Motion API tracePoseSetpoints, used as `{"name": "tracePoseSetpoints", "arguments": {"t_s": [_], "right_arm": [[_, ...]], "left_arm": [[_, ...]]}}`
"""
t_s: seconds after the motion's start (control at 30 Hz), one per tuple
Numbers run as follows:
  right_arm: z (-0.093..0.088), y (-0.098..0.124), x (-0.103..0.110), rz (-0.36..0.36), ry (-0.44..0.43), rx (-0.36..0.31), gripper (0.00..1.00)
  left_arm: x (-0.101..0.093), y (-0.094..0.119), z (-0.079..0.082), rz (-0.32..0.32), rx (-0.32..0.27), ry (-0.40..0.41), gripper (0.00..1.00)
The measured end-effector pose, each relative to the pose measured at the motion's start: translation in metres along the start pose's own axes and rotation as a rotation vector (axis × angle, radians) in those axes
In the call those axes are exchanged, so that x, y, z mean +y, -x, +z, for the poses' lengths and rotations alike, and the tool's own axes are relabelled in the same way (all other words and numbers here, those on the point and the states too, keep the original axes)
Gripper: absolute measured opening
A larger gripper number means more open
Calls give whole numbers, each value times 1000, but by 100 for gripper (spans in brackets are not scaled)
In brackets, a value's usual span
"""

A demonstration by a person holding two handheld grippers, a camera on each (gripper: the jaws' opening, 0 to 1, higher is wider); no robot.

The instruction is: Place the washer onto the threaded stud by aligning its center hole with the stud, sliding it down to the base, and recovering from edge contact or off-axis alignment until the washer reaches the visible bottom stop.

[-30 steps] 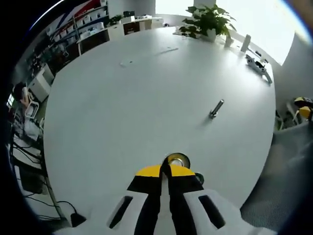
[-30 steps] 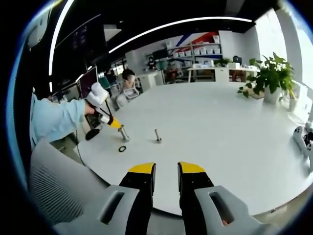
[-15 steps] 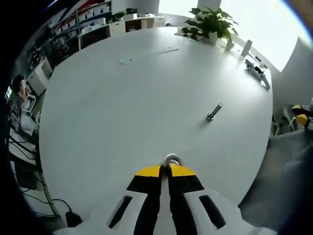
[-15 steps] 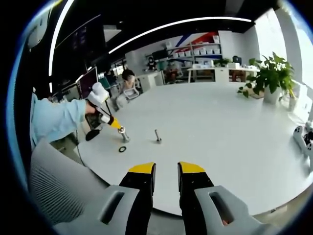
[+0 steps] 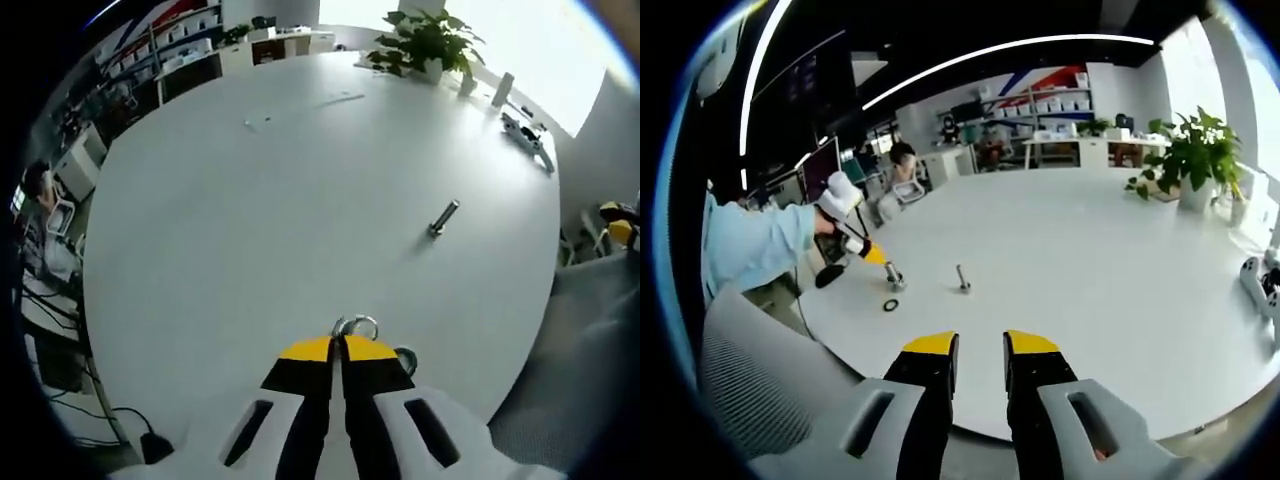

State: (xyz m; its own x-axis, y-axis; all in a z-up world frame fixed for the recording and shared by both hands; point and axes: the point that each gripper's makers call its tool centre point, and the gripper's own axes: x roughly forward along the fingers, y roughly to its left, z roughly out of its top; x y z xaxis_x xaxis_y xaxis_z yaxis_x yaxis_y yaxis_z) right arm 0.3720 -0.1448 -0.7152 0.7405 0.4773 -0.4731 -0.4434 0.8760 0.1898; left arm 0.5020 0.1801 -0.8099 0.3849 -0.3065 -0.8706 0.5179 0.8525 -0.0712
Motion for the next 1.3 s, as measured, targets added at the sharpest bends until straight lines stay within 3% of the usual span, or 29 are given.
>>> {"name": "tracePoseSetpoints", "arguments": {"t_s": [0.77,0.97,1.1,1.3], "right_arm": [[-1,0,-1,2,-2,0,20],[-2,1,-2,1,-3,-1,20],[-2,1,-2,1,-4,-1,20],[-3,1,-2,2,-3,1,20]], "left_arm": [[-24,-8,-17,-48,-6,-27,6],[-29,-13,-22,-56,-2,-71,9],[-35,-14,-17,-77,-50,-194,10],[-44,-19,-22,-96,-31,-198,12]]}}
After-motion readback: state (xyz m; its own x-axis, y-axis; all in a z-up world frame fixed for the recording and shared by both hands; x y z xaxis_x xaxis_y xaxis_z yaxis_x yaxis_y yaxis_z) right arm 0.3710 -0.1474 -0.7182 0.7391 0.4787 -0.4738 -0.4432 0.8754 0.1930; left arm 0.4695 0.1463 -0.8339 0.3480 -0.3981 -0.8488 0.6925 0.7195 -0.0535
